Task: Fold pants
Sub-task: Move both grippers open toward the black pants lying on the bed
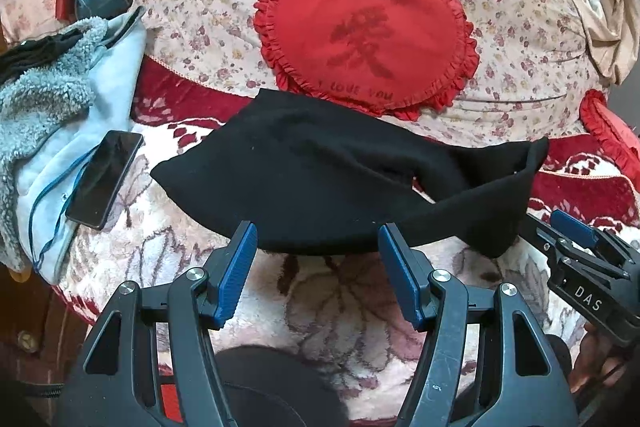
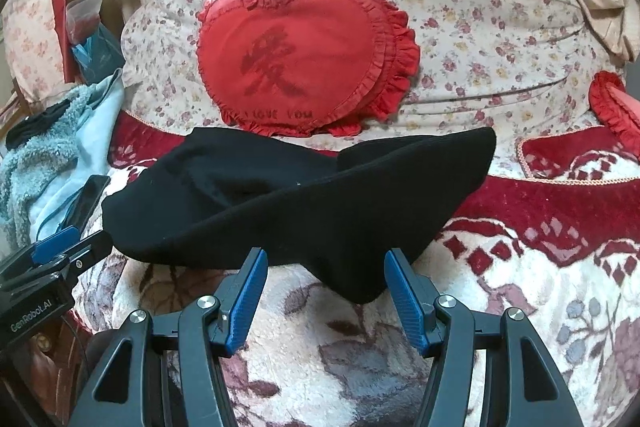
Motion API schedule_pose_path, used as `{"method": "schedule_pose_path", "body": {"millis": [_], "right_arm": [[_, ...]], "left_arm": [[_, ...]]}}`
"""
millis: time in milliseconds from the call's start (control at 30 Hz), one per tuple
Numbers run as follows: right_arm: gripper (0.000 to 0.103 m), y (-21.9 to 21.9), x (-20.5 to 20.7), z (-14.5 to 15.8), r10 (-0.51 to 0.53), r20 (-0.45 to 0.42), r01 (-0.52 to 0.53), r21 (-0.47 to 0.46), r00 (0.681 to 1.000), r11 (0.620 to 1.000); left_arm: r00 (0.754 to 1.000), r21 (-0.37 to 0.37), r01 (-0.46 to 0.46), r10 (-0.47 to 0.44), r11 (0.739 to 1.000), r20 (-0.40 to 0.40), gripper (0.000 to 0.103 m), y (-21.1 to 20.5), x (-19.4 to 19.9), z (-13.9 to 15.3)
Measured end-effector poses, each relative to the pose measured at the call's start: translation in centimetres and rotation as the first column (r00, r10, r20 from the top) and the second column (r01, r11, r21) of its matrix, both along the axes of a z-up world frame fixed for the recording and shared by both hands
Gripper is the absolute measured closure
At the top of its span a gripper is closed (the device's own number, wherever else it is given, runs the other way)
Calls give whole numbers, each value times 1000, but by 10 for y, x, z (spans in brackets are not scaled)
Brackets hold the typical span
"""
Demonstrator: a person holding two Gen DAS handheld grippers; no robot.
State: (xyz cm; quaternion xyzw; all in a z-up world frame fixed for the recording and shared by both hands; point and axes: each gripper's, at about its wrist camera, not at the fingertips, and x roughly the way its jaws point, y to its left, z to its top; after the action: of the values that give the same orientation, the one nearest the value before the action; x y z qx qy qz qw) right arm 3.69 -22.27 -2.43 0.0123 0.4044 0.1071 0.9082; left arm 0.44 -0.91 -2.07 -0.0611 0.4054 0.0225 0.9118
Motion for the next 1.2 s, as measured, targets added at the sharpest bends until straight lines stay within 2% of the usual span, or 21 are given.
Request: {"method": "schedule_pose_path", "body": {"millis": [167,567,833,1200], "right_arm": [[44,2,3,-1,5,3,-5,16,1000,1000],[44,-2,4,-1,-9,-6,9,2,1000,1000],[44,2,6,11,-3,14,3,-19,1000,1000],[44,19,41,22,14,16,-13,-49,1000,999]], "left_arm": [[1000,14,-10,10,1000,-13,40,2,4,-2],[1000,-3,-12,12,1000,-5,40,-1,10,-1],[1000,-17,0,0,1000,-11,40,-1,17,-6],[999,-46,-22,21,999,-33,40,15,32,-16]]}}
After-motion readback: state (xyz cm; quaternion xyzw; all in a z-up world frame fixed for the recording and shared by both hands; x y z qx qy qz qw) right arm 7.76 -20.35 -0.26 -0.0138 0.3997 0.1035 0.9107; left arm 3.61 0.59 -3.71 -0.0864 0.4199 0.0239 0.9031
